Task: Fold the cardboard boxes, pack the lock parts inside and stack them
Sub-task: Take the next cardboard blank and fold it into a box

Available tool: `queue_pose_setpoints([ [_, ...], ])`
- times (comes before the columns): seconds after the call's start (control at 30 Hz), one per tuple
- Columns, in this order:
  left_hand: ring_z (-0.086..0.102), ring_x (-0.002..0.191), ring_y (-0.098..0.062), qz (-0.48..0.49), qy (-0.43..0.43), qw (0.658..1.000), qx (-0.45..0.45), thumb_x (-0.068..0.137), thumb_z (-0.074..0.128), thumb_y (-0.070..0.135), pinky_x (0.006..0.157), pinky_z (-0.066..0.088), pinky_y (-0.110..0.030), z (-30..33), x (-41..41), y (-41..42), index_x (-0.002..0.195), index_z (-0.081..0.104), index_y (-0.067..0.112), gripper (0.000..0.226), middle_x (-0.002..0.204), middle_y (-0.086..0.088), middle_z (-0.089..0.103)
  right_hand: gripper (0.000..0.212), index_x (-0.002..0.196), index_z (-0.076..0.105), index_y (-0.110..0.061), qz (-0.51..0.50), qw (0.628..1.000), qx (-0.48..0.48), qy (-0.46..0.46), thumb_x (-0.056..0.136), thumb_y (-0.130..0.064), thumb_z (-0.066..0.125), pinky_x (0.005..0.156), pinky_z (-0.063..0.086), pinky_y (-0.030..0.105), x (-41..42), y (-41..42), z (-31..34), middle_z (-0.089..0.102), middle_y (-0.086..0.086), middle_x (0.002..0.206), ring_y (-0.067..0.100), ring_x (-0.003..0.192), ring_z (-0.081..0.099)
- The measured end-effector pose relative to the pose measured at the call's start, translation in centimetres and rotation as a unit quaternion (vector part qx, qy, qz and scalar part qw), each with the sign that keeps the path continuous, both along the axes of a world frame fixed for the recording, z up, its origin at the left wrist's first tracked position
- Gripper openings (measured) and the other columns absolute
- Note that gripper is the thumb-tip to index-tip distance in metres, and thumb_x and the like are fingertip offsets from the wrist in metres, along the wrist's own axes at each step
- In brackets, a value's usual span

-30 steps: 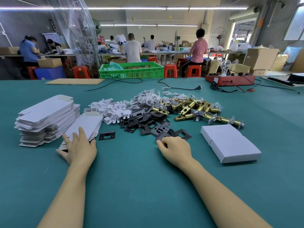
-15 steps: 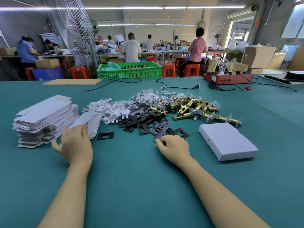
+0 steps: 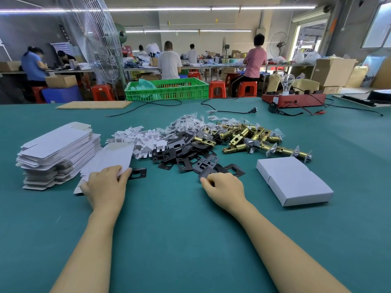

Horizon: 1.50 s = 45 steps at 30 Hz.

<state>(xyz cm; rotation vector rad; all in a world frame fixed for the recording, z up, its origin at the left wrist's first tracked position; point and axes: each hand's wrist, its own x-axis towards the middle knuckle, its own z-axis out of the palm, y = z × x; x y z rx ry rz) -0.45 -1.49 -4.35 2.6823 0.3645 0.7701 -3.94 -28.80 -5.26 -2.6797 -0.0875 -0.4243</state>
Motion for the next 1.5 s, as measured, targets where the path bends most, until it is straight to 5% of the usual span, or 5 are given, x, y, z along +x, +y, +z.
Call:
queue_pose_setpoints([
  [0.23, 0.027, 0.138, -0.026, 0.025, 0.123, 0.991, -0.037, 0.091, 0.051, 0.06, 0.109, 0.02, -0.049, -0.6, 0.2, 0.1, 0.142, 0.042, 0.015, 0.069, 0.146, -0.015, 0.038, 0.047, 0.057, 0.029, -0.016, 0.002, 1.0, -0.001, -0.004, 0.095, -0.038, 0.045, 0.047, 0.02, 0.027, 0.1, 0.0, -0.2, 0.035, 0.001, 0.053, 0.019, 0.056, 0.035],
  [0.67, 0.048, 0.121, -0.035, 0.025, 0.108, 0.994, -0.022, 0.101, 0.035, 0.034, 0.113, 0.013, -0.053, 0.1, 0.1, -0.5, 0.12, 0.054, 0.0, 0.043, 0.123, -0.019, 0.057, 0.048, 0.056, 0.029, -0.016, 0.006, 1.0, 0.004, -0.006, 0.096, -0.038, 0.045, 0.047, 0.021, 0.027, 0.2, 0.0, -0.2, 0.035, 0.0, 0.052, 0.019, 0.056, 0.037],
  [0.83, 0.052, 0.089, -0.042, 0.002, 0.017, 0.997, -0.08, 0.106, 0.027, 0.024, 0.073, 0.036, -0.044, 0.0, 0.1, -0.6, 0.097, 0.054, -0.009, 0.044, 0.1, -0.032, 0.061, 0.048, 0.056, 0.03, -0.017, 0.005, 1.0, 0.007, -0.004, 0.096, -0.038, 0.046, 0.048, 0.022, 0.027, 0.2, 0.0, -0.1, 0.036, 0.0, 0.053, 0.02, 0.057, 0.037],
  [1.2, 0.056, 0.047, -0.043, -0.09, -0.287, 0.949, -0.09, 0.095, 0.054, 0.002, 0.047, 0.043, -0.044, 1.6, -2.5, -6.3, 0.089, 0.066, -0.011, 0.019, 0.058, -0.029, 0.059, 0.054, 0.057, 0.033, -0.018, -0.003, 0.995, 0.095, 0.001, 0.096, -0.053, 0.042, 0.05, 0.024, 0.029, 0.2, -0.2, 0.3, 0.04, -0.003, 0.053, 0.012, 0.054, 0.038],
  [1.5, 0.045, 0.072, -0.02, -0.288, 0.005, 0.874, -0.392, 0.105, 0.042, 0.025, 0.066, 0.034, -0.034, 0.3, -2.5, -10.1, 0.084, 0.061, 0.001, 0.037, 0.077, -0.006, 0.057, 0.041, 0.109, 0.047, -0.022, 0.014, 0.895, 0.444, 0.035, 0.086, -0.053, 0.062, 0.047, 0.042, 0.02, 0.5, -1.3, 0.8, 0.065, 0.002, 0.09, 0.011, 0.053, 0.061],
])
